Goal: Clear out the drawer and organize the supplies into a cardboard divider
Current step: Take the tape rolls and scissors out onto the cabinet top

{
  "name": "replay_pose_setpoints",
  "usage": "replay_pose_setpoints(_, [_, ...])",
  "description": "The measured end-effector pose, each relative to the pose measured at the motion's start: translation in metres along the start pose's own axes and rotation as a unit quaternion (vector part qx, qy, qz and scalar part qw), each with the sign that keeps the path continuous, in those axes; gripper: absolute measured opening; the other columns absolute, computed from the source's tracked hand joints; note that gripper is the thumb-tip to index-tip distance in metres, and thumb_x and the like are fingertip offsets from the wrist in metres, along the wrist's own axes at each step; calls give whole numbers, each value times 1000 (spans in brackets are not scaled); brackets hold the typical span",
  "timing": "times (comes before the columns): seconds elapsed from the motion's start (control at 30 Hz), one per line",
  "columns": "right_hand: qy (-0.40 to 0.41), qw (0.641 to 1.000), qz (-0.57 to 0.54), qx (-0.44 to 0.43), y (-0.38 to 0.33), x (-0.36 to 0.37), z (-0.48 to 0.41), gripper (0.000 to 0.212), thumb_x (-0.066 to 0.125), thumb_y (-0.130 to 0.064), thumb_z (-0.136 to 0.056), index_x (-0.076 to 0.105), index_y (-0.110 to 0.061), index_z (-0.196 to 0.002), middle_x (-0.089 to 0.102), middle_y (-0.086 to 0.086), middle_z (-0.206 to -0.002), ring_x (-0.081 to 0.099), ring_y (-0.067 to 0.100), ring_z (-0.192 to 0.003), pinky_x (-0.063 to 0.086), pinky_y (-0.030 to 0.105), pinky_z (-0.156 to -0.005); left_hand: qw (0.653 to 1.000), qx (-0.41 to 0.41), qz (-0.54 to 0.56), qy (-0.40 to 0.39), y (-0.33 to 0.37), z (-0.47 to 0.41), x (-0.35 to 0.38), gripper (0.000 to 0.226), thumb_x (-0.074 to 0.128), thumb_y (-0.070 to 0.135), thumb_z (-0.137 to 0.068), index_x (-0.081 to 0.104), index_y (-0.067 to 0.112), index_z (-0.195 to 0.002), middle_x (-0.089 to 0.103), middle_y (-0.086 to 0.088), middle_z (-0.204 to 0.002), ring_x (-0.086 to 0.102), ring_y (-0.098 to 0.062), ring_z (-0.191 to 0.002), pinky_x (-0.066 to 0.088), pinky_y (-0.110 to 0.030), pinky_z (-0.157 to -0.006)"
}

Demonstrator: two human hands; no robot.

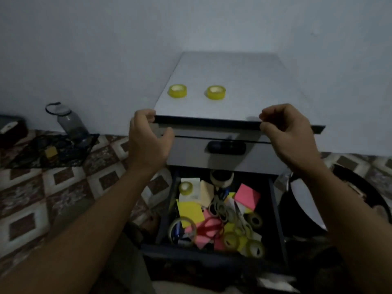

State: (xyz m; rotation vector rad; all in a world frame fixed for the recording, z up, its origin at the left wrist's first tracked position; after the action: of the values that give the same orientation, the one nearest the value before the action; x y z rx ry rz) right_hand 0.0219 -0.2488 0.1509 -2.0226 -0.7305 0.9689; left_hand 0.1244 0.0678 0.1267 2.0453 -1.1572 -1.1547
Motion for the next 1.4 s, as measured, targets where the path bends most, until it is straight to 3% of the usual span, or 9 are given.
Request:
replay_pose_setpoints(0.13, [-18, 999, 39, 34, 30, -4, 41, 15, 65, -13, -88, 64, -14, -103, 68, 0, -102, 64, 13, -98, 53, 35, -91, 990, -9, 67, -121, 10, 40, 31, 31, 65, 27, -83, 54, 16, -109, 59, 5, -96, 58, -11, -85, 49, -17, -76])
replay_pose_setpoints(0.33, [-156, 969, 126, 145, 102, 32, 105, 14, 67, -15, -85, 65, -20, -98, 68, -5, -94, 65, 16, -89, 52, 33, -81, 948, -82, 30, -307, -38, 119, 104, 19, 69, 15, -90, 61, 13, -107, 59, 4, -90, 60, -14, -79, 50, -29, -70])
replay_pose_setpoints(0.53, [-284, 893, 227, 265, 166, 64, 168, 30, 71, -24, -81, 63, -17, -110, 68, 1, -104, 64, 22, -99, 42, 22, -76, 843, -145, -35, -518, -75, 224, 168, 38, 75, 33, -83, 54, 31, -115, 60, 2, -112, 61, -15, -78, 55, -33, -62])
replay_pose_setpoints(0.6, [-307, 873, 229, 303, 181, 70, 190, 43, 73, -27, -80, 59, -16, -120, 66, 5, -115, 63, 24, -105, 45, 24, -78, 821, -132, -58, -552, -77, 245, 183, 53, 78, 39, -79, 51, 32, -124, 57, 1, -118, 60, -17, -90, 54, -32, -73])
replay_pose_setpoints(0.73, [-323, 848, 236, 348, 200, 83, 220, 72, 79, -30, -75, 43, -19, -137, 52, 12, -133, 55, 30, -118, 44, 28, -93, 816, -94, -115, -559, -76, 259, 200, 67, 77, 42, -75, 48, 29, -134, 56, 0, -126, 58, -20, -109, 51, -38, -92])
replay_pose_setpoints(0.9, [-320, 822, 245, 403, 211, 83, 224, 92, 76, -33, -81, 18, -26, -151, 26, 21, -149, 40, 39, -134, 38, 36, -107, 799, -43, -206, -563, -71, 261, 217, 58, 74, 36, -77, 44, 30, -126, 53, -4, -123, 55, -28, -108, 45, -34, -75])
replay_pose_setpoints(1.07, [-328, 812, 263, 405, 215, 86, 226, 91, 73, -26, -83, 14, -18, -151, 22, 25, -149, 40, 40, -134, 39, 36, -106, 806, -31, -225, -546, -66, 260, 220, 48, 72, 33, -78, 47, 32, -119, 52, -4, -119, 52, -28, -111, 43, -34, -76])
replay_pose_setpoints(1.23, [-324, 816, 279, 388, 208, 82, 220, 84, 70, -22, -83, 19, -14, -149, 29, 25, -145, 44, 39, -131, 41, 34, -103, 823, -54, -182, -536, -65, 252, 211, 61, 76, 39, -72, 47, 30, -125, 54, -1, -123, 54, -25, -108, 43, -31, -73])
replay_pose_setpoints(1.4, [-289, 836, 287, 367, 202, 74, 199, 61, 71, -20, -82, 35, -8, -130, 45, 20, -129, 54, 35, -115, 45, 30, -81, 854, -115, -96, -498, -68, 227, 193, 54, 79, 36, -70, 52, 35, -116, 56, 4, -111, 59, -20, -91, 55, -37, -73])
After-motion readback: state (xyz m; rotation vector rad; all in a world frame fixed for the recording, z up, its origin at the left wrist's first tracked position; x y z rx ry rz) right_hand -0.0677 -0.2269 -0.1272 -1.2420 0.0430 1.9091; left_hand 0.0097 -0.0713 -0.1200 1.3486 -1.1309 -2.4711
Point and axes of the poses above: each hand's wrist, its own z-axis away from the middle knuckle, its own x-axis out of the palm, y = z × x, the point moved 10 cm from there along -z, towards the middle knuckle
